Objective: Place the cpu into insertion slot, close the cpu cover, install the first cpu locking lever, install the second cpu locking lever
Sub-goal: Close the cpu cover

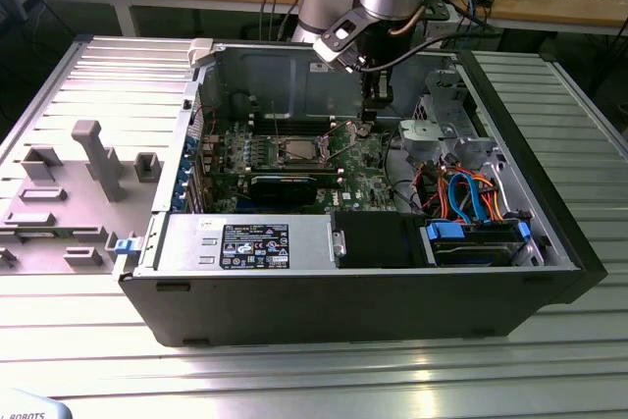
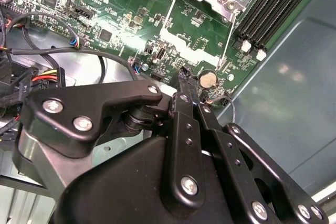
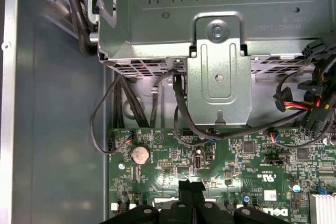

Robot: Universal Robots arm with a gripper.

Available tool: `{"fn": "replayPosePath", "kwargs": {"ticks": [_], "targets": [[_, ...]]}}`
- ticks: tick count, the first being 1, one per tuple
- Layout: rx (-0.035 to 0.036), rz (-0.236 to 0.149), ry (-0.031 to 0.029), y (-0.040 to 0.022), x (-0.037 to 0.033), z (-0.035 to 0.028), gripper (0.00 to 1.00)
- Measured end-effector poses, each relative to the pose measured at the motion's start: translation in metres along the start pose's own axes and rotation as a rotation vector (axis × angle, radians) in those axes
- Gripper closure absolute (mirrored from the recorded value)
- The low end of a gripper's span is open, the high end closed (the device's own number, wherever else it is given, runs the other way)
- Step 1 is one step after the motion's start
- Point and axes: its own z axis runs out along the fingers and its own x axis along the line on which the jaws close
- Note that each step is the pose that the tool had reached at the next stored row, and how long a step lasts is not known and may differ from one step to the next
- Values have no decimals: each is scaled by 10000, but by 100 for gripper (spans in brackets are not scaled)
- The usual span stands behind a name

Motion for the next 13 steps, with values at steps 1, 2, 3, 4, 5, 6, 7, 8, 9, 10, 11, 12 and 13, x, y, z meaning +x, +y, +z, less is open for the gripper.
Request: {"fn": "replayPosePath", "kwargs": {"ticks": [1,2,3,4,5,6,7,8,9,10,11,12,13], "targets": [[0,-2,-1,1,0,0,89],[1,-4,-7,6,0,0,89],[1,-1,-8,14,0,1,89],[0,-1,-8,15,0,4,89],[0,0,-4,15,0,7,89],[-1,-8,-3,17,0,13,89],[0,-64,0,18,0,19,89],[2,-130,2,18,0,29,89],[7,-262,5,25,0,54,89],[10,-342,7,25,-1,73,89],[12,-422,9,26,-2,92,89],[15,-521,13,25,-2,128,89],[16,-526,13,25,0,146,89]]}}
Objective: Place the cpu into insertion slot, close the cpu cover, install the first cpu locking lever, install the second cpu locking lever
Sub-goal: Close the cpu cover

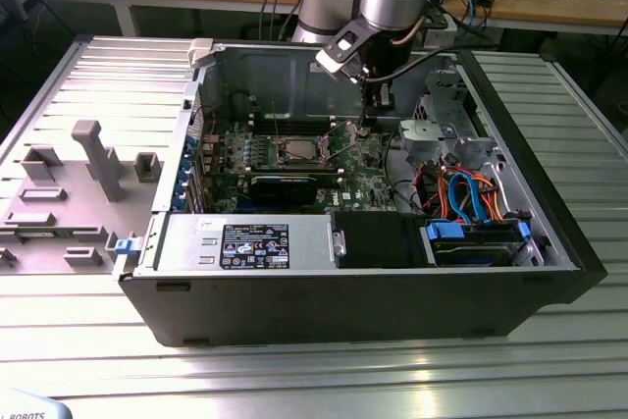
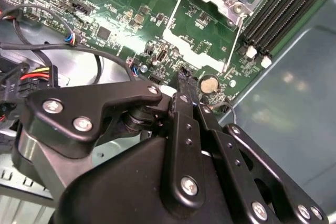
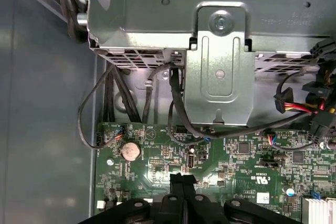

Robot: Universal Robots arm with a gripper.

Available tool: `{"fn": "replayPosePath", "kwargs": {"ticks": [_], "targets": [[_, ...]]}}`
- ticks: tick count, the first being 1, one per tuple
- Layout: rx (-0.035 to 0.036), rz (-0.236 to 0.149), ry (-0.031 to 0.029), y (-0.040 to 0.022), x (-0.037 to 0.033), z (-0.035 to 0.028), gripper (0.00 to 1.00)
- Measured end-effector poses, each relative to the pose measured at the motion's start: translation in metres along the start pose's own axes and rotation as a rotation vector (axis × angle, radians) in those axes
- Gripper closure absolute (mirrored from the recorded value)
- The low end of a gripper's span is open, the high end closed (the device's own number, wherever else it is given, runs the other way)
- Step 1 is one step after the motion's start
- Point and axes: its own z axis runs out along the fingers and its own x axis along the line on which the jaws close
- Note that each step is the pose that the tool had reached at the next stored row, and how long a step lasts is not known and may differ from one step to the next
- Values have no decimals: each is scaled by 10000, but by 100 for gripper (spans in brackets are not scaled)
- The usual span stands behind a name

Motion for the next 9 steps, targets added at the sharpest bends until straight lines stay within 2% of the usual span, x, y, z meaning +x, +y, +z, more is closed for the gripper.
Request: {"fn": "replayPosePath", "kwargs": {"ticks": [9], "targets": [[17,1,0,40,1,176,89]]}}
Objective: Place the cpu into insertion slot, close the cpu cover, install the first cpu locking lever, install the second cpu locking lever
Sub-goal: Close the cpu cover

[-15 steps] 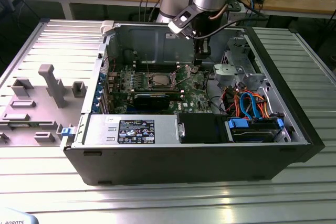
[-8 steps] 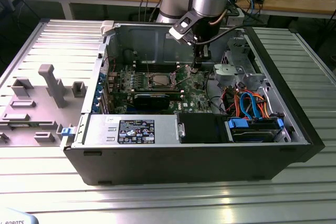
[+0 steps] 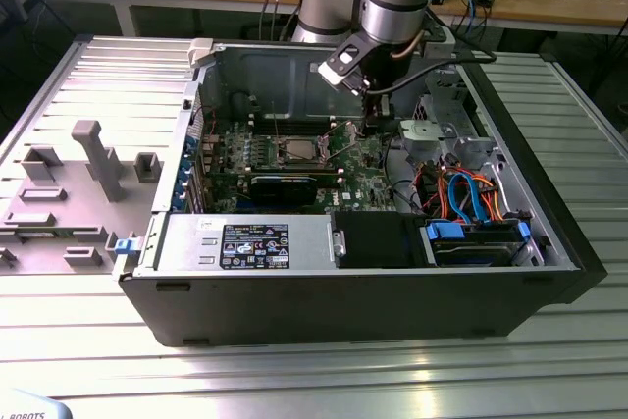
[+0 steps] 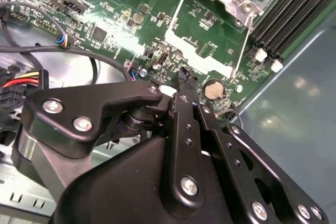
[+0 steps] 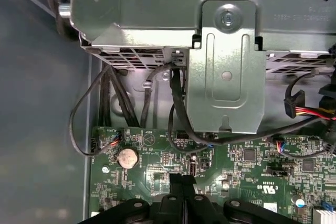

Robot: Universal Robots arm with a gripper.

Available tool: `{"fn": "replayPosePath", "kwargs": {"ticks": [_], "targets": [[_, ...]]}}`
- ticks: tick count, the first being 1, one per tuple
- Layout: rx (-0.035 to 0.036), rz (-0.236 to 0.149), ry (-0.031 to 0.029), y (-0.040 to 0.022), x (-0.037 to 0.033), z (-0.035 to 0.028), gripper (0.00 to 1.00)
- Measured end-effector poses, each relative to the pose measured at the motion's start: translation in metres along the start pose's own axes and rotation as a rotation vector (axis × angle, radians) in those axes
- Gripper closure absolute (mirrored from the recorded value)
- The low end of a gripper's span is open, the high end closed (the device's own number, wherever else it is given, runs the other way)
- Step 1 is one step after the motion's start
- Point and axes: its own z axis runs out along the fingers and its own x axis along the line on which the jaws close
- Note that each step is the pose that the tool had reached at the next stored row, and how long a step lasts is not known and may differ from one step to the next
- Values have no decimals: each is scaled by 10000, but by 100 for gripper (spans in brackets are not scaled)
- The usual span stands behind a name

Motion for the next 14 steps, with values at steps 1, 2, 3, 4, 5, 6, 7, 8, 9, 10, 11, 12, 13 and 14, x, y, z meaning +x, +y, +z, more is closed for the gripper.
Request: {"fn": "replayPosePath", "kwargs": {"ticks": [1,2,3,4,5,6,7,8,9,10,11,12,13,14], "targets": [[2,3,1,-2,0,22,89],[3,1,-1,-11,0,24,89],[11,-1,-1,-26,0,24,89],[18,0,0,-54,3,25,89],[18,1,0,-59,2,25,89],[18,-1,1,-59,2,25,89],[18,-1,1,-61,2,25,89],[18,0,1,-64,3,25,89],[18,0,1,-66,3,25,89],[18,0,1,-67,3,25,89],[18,-1,1,-68,3,25,89],[18,-1,1,-70,3,25,89],[18,0,1,-71,3,25,89],[18,0,1,-71,3,25,89]]}}
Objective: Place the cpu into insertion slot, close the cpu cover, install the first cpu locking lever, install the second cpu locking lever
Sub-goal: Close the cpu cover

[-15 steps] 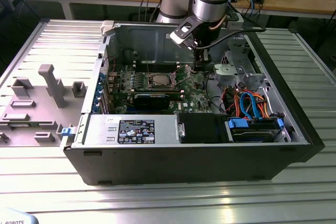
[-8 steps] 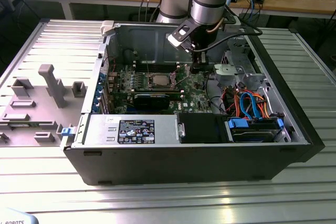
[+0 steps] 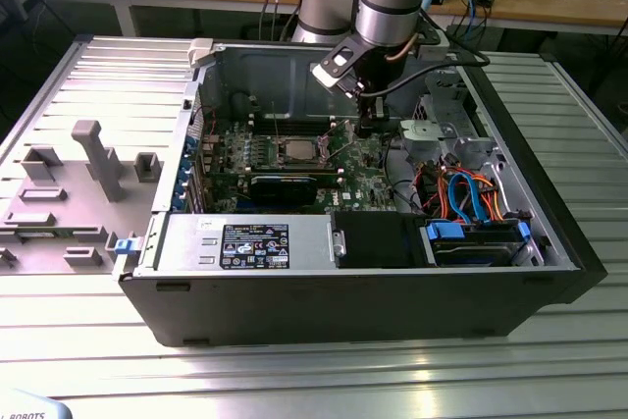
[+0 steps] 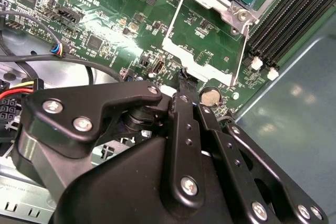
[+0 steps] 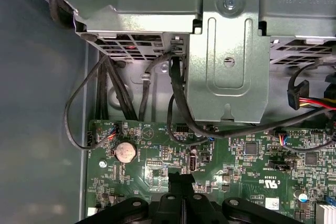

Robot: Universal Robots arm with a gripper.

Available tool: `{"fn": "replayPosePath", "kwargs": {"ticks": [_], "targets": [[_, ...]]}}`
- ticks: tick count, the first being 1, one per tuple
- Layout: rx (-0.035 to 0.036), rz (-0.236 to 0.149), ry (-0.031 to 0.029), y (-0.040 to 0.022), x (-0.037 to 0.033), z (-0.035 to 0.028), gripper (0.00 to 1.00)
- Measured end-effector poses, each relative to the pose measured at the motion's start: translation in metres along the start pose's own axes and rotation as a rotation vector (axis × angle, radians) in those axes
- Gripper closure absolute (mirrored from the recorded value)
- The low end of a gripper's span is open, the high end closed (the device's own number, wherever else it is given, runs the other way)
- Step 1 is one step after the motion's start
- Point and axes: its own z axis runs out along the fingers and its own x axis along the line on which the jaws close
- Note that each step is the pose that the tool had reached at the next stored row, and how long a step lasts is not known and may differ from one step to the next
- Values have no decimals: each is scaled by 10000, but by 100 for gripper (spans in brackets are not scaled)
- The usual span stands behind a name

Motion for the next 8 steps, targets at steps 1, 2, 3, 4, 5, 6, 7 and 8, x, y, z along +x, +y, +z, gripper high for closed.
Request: {"fn": "replayPosePath", "kwargs": {"ticks": [1,2,3,4,5,6,7,8], "targets": [[0,0,0,0,0,0,89],[0,0,0,0,0,0,89],[0,1,0,0,0,0,89],[0,1,1,-2,0,0,89],[0,3,0,-4,0,0,89],[0,1,1,-4,0,0,89],[0,0,1,-4,0,1,89],[0,1,1,-6,0,1,89]]}}
